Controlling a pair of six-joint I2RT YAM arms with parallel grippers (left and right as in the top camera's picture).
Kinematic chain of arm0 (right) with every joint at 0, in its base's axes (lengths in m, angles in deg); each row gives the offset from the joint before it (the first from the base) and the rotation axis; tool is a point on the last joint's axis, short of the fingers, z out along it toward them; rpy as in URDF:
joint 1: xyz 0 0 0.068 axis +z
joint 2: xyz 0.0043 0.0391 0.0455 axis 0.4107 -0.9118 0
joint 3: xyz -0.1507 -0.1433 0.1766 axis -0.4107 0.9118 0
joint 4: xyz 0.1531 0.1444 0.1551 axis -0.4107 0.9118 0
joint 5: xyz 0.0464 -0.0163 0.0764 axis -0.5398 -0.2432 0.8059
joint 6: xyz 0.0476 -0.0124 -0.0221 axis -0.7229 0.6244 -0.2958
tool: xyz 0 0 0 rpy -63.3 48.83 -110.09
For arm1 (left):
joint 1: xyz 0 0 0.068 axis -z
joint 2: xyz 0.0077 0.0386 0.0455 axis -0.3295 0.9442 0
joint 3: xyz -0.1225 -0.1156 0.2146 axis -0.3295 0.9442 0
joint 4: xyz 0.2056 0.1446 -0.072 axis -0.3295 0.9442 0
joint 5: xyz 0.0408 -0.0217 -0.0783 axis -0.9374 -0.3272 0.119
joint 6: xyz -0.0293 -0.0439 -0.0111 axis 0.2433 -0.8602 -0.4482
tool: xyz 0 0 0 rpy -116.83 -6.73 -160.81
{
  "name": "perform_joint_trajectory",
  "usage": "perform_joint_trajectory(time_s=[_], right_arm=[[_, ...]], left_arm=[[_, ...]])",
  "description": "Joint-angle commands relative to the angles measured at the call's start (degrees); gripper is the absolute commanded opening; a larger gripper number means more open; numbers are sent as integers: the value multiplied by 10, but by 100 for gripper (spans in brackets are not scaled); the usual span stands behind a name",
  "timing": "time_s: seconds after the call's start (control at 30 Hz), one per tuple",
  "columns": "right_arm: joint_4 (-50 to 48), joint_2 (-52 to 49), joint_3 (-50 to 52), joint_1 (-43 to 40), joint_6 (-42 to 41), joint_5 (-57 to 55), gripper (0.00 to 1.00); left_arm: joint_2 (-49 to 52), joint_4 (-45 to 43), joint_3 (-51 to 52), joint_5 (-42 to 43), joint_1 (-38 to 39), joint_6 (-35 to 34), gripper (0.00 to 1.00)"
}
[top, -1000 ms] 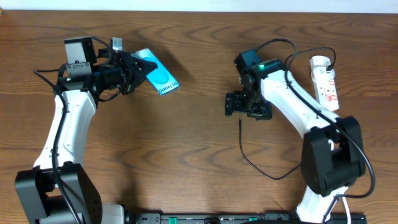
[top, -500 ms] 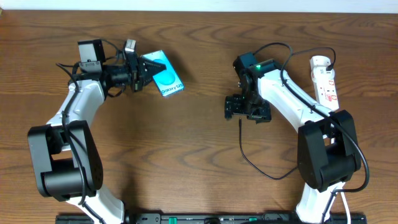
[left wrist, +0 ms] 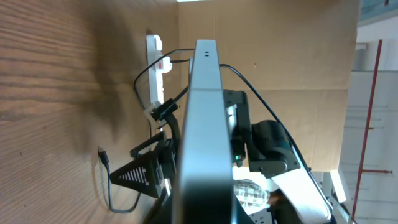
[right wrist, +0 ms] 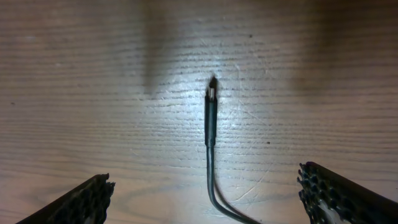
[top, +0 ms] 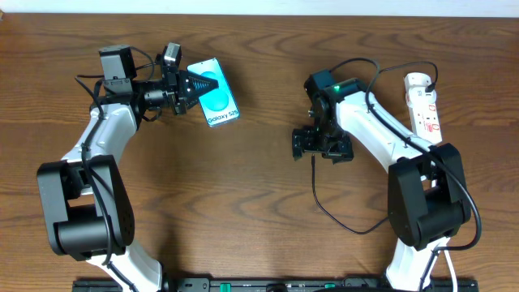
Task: Plug charger to phone and switch on socket
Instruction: 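Lower the right gripper and close it on the black cable's plug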
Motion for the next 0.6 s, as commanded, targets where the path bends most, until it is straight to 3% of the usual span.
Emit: perform_joint_trajectory(time_s=[0.0, 0.57], right_arm=[[-1, -4, 18, 3, 12, 10, 94], [-37, -4, 70, 7, 8, 28, 82]], left_arm=[[6, -5, -7, 30, 9, 33, 7], [7, -22, -7, 24, 23, 57, 7]])
